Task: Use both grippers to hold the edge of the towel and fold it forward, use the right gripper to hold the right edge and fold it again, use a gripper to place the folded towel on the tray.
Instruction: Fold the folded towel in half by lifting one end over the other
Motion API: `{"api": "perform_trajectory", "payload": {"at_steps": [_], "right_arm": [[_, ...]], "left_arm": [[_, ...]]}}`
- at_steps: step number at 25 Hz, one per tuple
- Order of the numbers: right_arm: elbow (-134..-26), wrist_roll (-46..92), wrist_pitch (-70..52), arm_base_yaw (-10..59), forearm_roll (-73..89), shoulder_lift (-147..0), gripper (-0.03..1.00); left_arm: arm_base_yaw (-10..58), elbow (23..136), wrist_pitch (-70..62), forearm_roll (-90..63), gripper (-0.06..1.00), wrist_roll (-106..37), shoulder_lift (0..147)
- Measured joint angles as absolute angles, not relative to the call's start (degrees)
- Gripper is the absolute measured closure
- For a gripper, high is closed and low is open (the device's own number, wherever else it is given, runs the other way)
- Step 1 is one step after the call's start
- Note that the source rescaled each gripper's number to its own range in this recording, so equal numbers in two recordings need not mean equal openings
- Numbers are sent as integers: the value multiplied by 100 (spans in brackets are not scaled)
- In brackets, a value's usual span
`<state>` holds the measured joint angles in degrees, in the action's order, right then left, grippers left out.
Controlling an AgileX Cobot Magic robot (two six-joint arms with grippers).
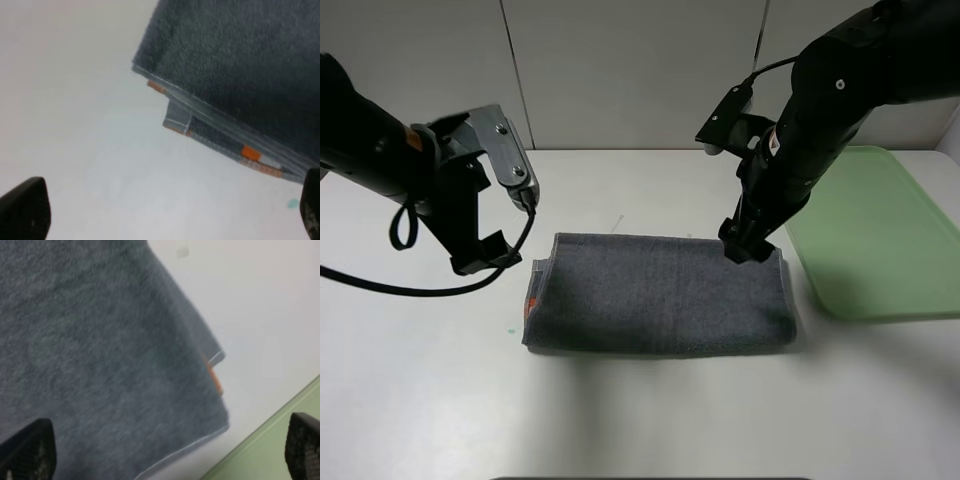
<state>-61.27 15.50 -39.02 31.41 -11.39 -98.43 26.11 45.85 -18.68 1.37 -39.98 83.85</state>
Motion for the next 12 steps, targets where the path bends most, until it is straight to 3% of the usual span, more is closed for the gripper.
{"api": "perform_trajectory", "payload": {"at_steps": [12], "right_arm": [[-6127,982,-4596,3141,-311,-9843,-3]], "left_arm": [[2611,4584,-3771,45,-6,-2624,6046]]}}
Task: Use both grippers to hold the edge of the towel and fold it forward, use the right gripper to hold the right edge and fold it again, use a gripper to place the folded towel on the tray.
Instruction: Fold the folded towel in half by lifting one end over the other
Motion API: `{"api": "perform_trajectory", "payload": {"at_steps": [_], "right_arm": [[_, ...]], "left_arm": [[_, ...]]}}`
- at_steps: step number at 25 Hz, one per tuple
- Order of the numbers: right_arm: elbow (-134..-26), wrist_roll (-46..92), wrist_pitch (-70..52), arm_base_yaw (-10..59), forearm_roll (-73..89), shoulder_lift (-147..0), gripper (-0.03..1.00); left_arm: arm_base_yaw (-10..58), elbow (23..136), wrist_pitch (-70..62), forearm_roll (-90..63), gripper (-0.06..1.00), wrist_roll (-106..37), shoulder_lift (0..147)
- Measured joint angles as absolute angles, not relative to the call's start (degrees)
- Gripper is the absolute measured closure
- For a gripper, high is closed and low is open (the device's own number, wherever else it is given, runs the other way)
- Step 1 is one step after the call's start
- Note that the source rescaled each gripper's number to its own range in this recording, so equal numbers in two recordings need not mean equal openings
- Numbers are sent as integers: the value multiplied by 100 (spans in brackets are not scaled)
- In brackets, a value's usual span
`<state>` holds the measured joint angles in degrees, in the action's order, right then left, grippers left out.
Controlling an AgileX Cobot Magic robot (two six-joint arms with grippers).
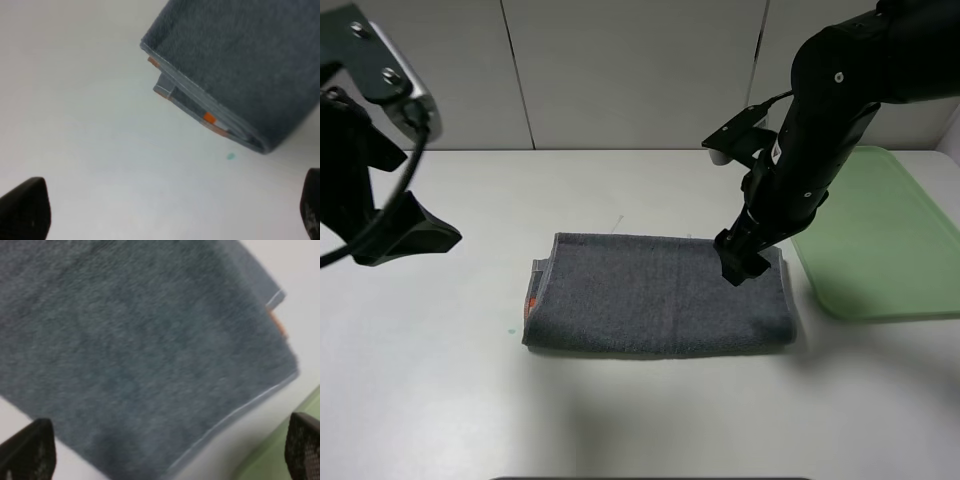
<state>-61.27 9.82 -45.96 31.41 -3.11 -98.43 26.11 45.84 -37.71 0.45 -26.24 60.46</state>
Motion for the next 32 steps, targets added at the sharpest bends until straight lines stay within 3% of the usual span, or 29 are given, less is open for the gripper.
{"api": "perform_trajectory", "payload": {"at_steps": [14,25,32], "right_arm": [[-6127,937,-4670,3141,323,-9843,-3],[-6127,937,-4666,3141,432,-9843,-3],[-6127,937,-4664,3141,469,-9843,-3]], "left_arm": [[2611,4411,-5391,-296,-6,-709,3048],[2611,2996,-5537,-302,-6,0,505],[2611,2883,-5594,-290,-6,30,-31]]}}
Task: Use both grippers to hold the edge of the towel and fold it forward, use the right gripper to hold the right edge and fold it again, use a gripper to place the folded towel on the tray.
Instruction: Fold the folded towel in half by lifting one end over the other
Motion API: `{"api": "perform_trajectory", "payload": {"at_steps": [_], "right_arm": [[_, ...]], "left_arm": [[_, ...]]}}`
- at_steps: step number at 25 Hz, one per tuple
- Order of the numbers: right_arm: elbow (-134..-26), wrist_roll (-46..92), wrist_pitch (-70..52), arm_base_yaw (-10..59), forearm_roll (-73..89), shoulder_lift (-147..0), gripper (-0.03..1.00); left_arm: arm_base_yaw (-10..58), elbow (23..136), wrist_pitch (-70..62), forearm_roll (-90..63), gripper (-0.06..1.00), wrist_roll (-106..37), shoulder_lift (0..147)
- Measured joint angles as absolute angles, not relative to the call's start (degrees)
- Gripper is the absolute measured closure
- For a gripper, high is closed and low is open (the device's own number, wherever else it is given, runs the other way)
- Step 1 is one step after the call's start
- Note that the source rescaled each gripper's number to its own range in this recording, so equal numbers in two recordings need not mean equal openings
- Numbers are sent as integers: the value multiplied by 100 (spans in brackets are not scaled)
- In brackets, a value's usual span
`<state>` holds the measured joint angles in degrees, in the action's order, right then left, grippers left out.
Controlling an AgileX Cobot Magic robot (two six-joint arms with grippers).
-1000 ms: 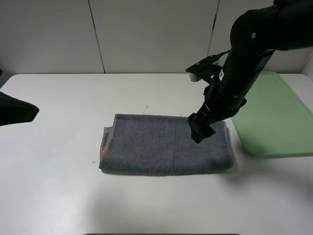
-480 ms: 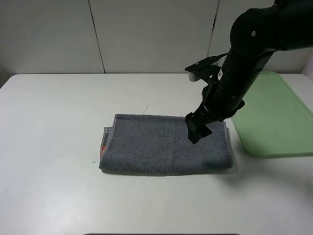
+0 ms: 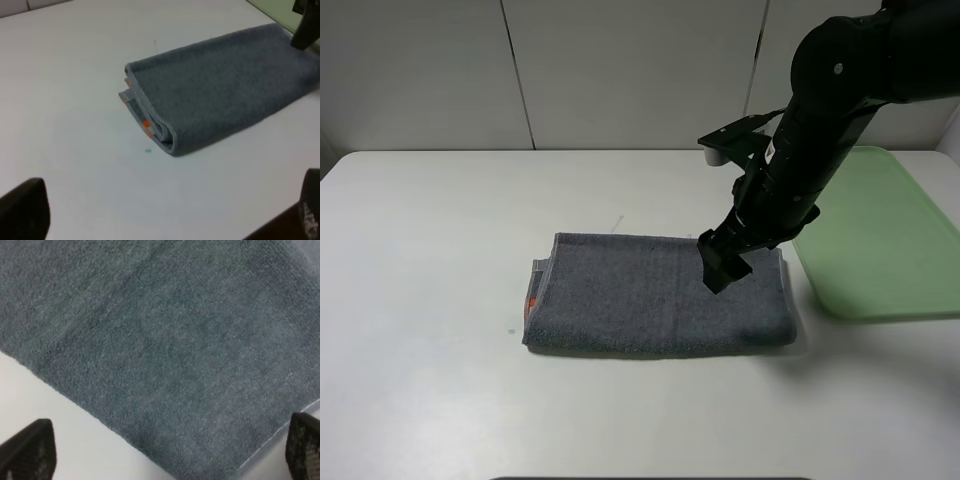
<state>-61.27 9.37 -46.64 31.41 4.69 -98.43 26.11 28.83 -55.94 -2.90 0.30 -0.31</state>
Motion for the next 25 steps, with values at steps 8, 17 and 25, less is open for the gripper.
{"api": "perform_trajectory", "payload": {"at_steps": [8,17,25], "right_arm": [[-6127,937,-4646,3141,523,-9843,-3],[-6127,937,-4528,3141,560,-9843,-3],[-6127,741,-4605,3141,616,-9843,-3]], "left_arm": [[2611,2813,-6175,68,-6,102,-31],[2611,2813,-6175,274,-6,109,-31],[2334,2813,-6175,304,-6,109,-31]]}}
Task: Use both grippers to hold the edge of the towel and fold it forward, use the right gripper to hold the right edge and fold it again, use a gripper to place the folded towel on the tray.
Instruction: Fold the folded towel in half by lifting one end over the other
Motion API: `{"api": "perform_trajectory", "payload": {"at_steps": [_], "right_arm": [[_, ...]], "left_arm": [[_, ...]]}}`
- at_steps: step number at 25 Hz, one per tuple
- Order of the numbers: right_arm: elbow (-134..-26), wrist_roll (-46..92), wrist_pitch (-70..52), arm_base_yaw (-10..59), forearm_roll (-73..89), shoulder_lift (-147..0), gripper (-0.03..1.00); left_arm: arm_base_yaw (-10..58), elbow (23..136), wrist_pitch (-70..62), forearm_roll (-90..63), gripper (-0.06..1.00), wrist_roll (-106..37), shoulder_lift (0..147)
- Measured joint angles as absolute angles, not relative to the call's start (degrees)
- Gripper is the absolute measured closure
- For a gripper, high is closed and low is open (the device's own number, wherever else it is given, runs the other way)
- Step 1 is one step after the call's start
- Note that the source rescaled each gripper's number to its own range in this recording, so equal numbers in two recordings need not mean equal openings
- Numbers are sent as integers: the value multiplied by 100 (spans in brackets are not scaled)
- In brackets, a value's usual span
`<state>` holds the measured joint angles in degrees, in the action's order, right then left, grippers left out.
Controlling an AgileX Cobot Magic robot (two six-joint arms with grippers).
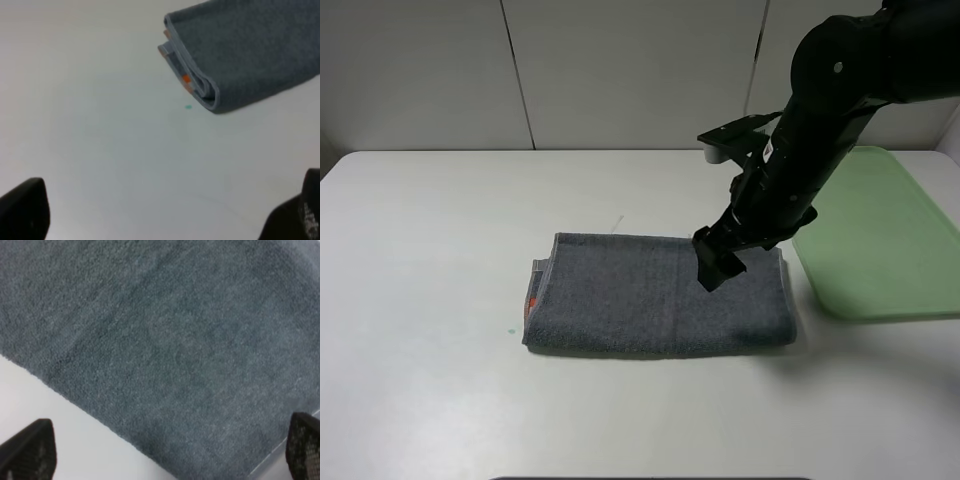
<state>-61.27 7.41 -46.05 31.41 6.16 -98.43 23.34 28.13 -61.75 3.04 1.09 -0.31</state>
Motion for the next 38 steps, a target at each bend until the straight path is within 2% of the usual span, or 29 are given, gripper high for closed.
{"api": "perform_trajectory", "payload": {"at_steps": [11,16,27,38], "right_arm": [[-6127,-333,-4331,3141,575,-9843,-3],[-6127,-1026,-3930,3134,438,-9843,-3],[-6127,-1926,-3760,2948,243,-10523,-3],[-6127,-1978,-3646,2739,226,-11061,-3]], "left_arm": [[668,2813,-6175,308,-6,118,-31],[195,2813,-6175,308,-6,118,-31],[97,2813,-6169,310,-6,122,-31],[97,2813,-6169,310,-6,122,-31]]}}
